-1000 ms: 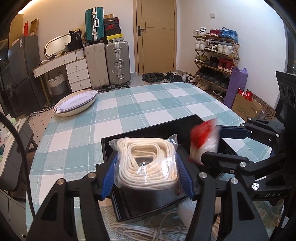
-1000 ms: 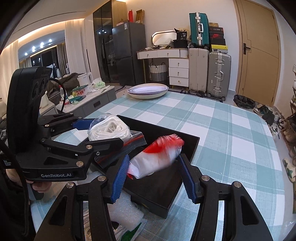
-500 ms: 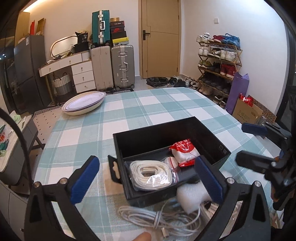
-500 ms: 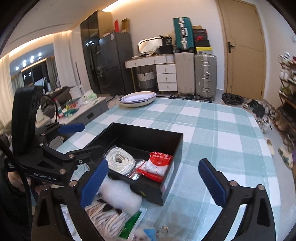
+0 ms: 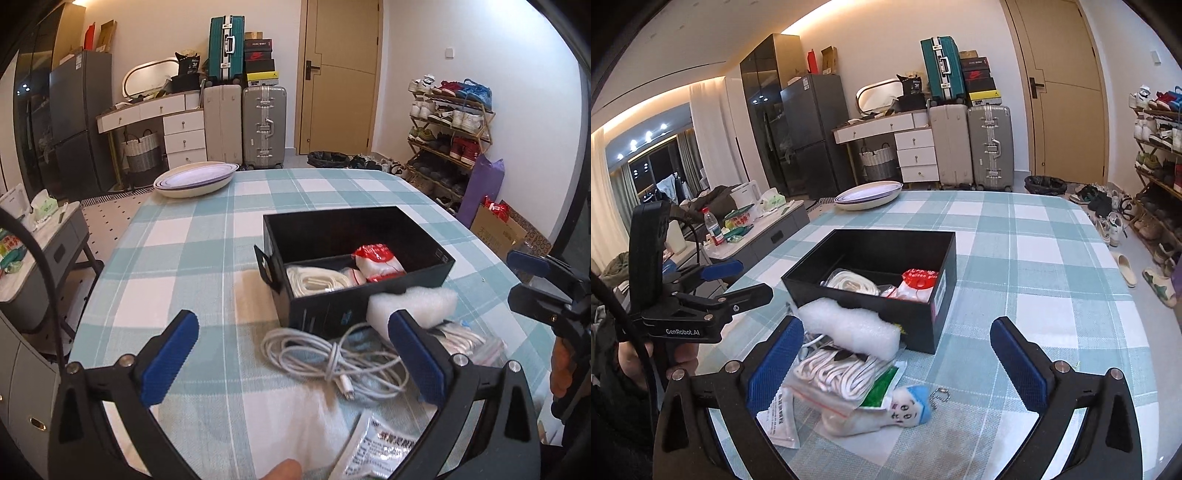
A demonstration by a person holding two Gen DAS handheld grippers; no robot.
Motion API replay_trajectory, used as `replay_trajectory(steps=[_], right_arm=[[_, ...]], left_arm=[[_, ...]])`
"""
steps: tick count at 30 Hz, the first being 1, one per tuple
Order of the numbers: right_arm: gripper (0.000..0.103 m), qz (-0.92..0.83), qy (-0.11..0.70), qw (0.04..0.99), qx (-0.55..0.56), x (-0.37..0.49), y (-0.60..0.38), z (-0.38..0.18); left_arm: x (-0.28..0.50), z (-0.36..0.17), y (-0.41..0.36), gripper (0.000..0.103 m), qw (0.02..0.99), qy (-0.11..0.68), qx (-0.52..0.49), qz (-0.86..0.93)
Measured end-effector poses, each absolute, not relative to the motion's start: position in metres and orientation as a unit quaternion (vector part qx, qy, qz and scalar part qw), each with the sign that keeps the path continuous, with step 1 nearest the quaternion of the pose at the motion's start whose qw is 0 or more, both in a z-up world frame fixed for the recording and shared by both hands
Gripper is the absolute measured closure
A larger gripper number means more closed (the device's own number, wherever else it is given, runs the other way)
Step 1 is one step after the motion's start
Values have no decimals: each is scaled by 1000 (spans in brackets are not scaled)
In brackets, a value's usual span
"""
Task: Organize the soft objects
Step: 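Withdraw both open tools from the box back toward the remaining items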
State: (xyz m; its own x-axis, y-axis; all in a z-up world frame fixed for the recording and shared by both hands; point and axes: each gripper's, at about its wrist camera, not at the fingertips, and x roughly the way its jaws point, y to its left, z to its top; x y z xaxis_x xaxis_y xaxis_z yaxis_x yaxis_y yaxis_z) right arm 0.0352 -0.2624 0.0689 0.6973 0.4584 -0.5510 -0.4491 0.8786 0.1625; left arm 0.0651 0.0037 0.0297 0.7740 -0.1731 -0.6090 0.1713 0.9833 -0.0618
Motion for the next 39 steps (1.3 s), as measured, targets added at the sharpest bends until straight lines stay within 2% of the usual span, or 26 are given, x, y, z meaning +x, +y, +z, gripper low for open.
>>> replay_trajectory(steps=[39], right_arm=[[0,247,343,906,-8,8,-264,37]], left_arm=[[10,6,-23,0,918,353,82,-160]])
